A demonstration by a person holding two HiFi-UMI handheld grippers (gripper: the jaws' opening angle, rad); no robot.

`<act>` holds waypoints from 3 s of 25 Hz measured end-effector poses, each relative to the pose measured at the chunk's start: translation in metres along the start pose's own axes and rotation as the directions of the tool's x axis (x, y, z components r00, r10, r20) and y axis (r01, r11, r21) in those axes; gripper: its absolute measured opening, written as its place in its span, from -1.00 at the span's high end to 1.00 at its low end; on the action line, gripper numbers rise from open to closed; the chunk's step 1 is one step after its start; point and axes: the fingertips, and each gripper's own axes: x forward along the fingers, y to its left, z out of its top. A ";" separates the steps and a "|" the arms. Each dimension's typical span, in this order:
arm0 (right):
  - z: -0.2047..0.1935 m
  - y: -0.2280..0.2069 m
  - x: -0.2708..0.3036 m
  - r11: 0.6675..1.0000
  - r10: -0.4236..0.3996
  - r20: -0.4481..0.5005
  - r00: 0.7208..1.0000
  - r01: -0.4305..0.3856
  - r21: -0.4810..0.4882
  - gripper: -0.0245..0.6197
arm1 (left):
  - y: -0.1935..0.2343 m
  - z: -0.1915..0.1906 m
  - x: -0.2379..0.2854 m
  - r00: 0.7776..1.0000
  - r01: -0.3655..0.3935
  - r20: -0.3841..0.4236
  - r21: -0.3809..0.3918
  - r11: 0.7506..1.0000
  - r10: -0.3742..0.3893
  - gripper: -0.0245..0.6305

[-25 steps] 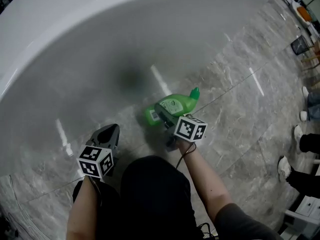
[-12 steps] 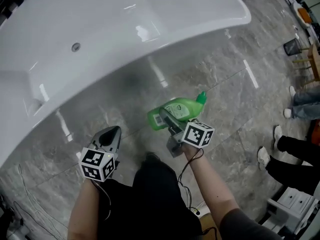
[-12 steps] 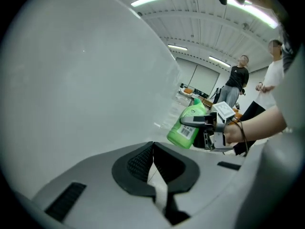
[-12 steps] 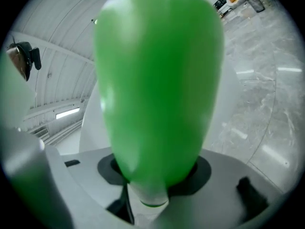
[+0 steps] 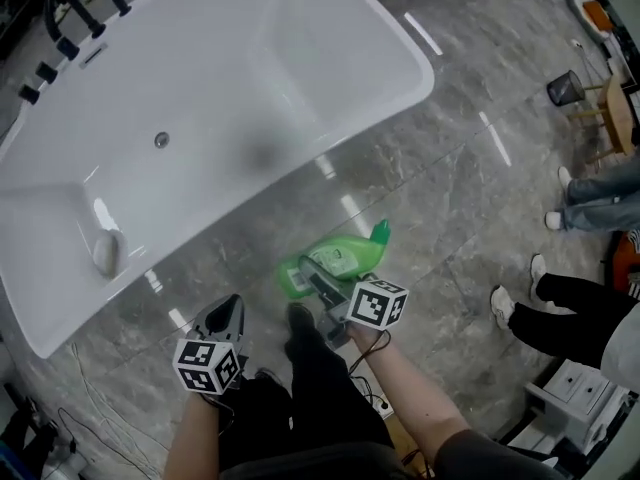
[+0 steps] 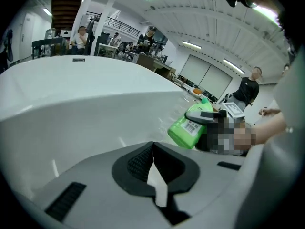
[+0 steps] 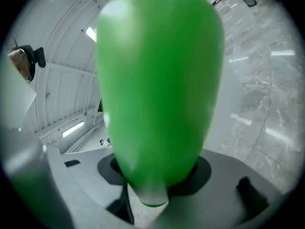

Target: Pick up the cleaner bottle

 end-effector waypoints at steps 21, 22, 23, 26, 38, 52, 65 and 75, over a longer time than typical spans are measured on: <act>0.009 0.174 -0.069 1.000 0.004 0.187 0.982 -0.005 0.008 0.30 | -0.035 0.110 -0.138 0.977 0.091 0.184 0.100 0.991 -0.108 0.88; 0.000 0.185 -0.073 1.000 0.001 0.199 0.980 -0.003 0.008 0.30 | -0.035 0.105 -0.150 0.975 0.108 0.180 0.117 0.987 -0.128 0.88; -0.010 0.196 -0.076 1.000 0.000 0.208 0.978 -0.002 0.008 0.30 | -0.036 0.101 -0.163 0.973 0.126 0.177 0.132 0.983 -0.148 0.88; -0.038 0.226 -0.083 1.000 0.001 0.224 0.975 -0.004 0.015 0.30 | -0.033 0.092 -0.200 0.965 0.153 0.191 0.151 0.977 -0.180 0.88; -0.121 0.315 -0.078 0.999 0.035 0.285 0.958 -0.027 -0.033 0.30 | 0.007 0.064 -0.311 0.929 0.192 0.271 0.229 0.954 -0.252 0.88; -0.255 0.386 -0.120 0.994 -0.091 0.421 0.903 0.060 0.086 0.30 | 0.032 0.013 -0.440 0.887 0.260 0.302 0.302 0.917 -0.350 0.88; -0.300 0.415 -0.141 0.997 -0.049 0.439 0.897 0.020 0.071 0.30 | 0.016 -0.032 -0.465 0.879 0.305 0.264 0.330 0.893 -0.397 0.88; -0.313 0.419 -0.160 0.998 -0.033 0.452 0.892 0.007 0.059 0.30 | -0.001 -0.049 -0.467 0.880 0.319 0.239 0.346 0.882 -0.412 0.88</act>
